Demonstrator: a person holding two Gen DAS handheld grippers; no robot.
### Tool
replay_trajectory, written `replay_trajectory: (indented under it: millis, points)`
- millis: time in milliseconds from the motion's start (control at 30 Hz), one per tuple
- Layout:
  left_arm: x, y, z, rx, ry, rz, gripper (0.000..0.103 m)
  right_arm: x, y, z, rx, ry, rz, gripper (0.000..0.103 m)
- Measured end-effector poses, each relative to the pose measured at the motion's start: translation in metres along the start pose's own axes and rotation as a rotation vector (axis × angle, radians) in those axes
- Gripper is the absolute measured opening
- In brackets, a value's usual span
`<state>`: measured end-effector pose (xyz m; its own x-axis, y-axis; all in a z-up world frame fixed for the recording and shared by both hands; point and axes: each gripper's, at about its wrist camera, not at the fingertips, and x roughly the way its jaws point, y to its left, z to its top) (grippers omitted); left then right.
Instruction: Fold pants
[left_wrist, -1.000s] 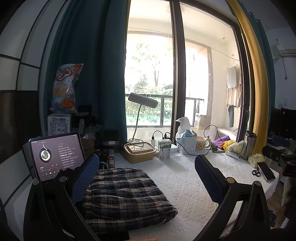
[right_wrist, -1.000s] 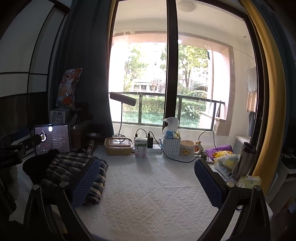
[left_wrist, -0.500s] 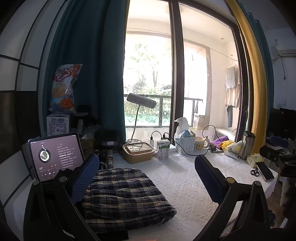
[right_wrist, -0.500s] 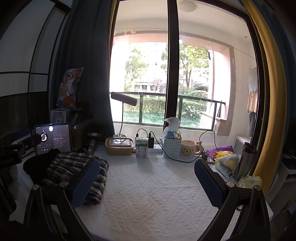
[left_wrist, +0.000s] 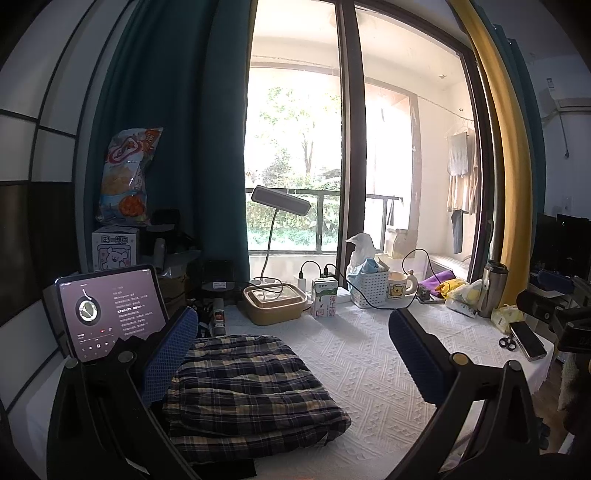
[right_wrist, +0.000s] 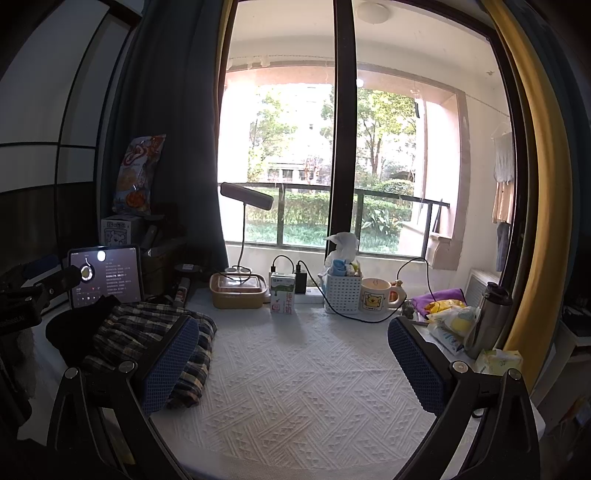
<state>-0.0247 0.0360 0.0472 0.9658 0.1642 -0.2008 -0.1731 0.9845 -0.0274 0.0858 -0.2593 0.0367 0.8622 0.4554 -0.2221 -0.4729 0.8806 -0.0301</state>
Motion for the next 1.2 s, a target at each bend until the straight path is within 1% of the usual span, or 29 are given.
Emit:
replay_trajectory:
  millis: [833, 1200]
  points:
    - [-0.0003, -0.0024, 0.0000, 0.006, 0.000, -0.012, 0.102, -0.0002, -0.0012, -0.0002, 0.000, 0.000, 0.001, 0.103]
    - [-0.0015, -0.0008, 0.0008, 0.012, -0.002, -0.029, 0.102, 0.0000, -0.0012, -0.0001, -0.001, 0.001, 0.001, 0.103]
